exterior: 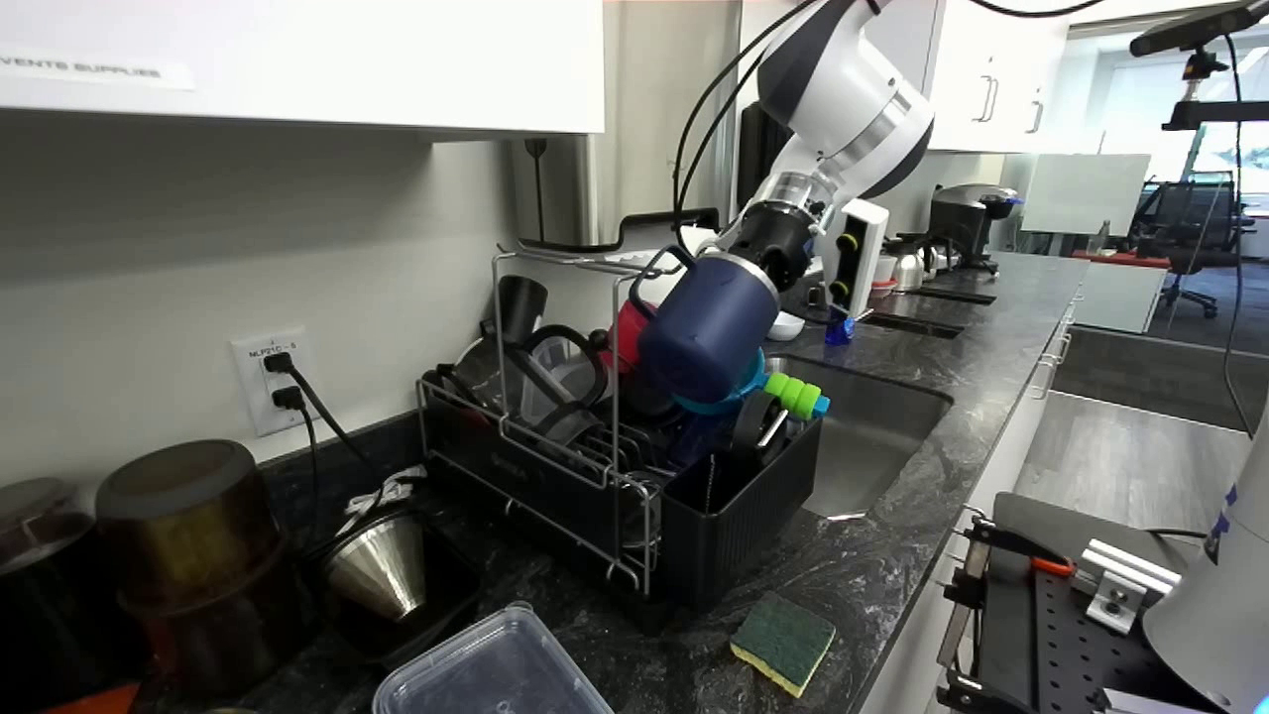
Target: Remove the dark blue thermos from the sink and place it on the dishrack
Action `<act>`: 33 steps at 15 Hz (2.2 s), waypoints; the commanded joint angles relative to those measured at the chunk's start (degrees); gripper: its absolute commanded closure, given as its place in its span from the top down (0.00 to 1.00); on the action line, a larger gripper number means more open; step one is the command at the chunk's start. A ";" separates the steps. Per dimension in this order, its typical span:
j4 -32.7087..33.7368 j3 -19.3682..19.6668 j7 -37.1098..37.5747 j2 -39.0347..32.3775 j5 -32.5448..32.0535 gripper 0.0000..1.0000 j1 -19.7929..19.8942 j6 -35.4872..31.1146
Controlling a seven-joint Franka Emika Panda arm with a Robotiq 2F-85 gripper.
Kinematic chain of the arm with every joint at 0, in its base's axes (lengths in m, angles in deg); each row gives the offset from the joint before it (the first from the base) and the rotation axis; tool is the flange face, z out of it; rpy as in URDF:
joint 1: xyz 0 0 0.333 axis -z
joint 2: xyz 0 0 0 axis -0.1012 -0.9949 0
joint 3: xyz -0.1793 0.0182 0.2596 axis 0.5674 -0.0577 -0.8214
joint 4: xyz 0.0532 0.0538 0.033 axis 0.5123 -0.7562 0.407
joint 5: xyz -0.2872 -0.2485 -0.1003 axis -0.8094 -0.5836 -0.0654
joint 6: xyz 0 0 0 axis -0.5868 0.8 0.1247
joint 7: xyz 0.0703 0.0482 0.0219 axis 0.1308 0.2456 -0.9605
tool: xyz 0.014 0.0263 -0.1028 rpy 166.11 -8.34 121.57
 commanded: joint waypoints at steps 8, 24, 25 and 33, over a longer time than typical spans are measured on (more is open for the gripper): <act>2.07 0.39 -1.95 -3.06 0.54 0.02 1.06 5.13; 1.34 0.31 -1.48 -2.39 -0.34 0.95 1.27 7.13; 1.33 0.32 -1.49 -2.40 -0.35 0.99 1.28 7.34; 1.49 0.38 -1.41 -2.57 -0.45 1.00 1.35 8.26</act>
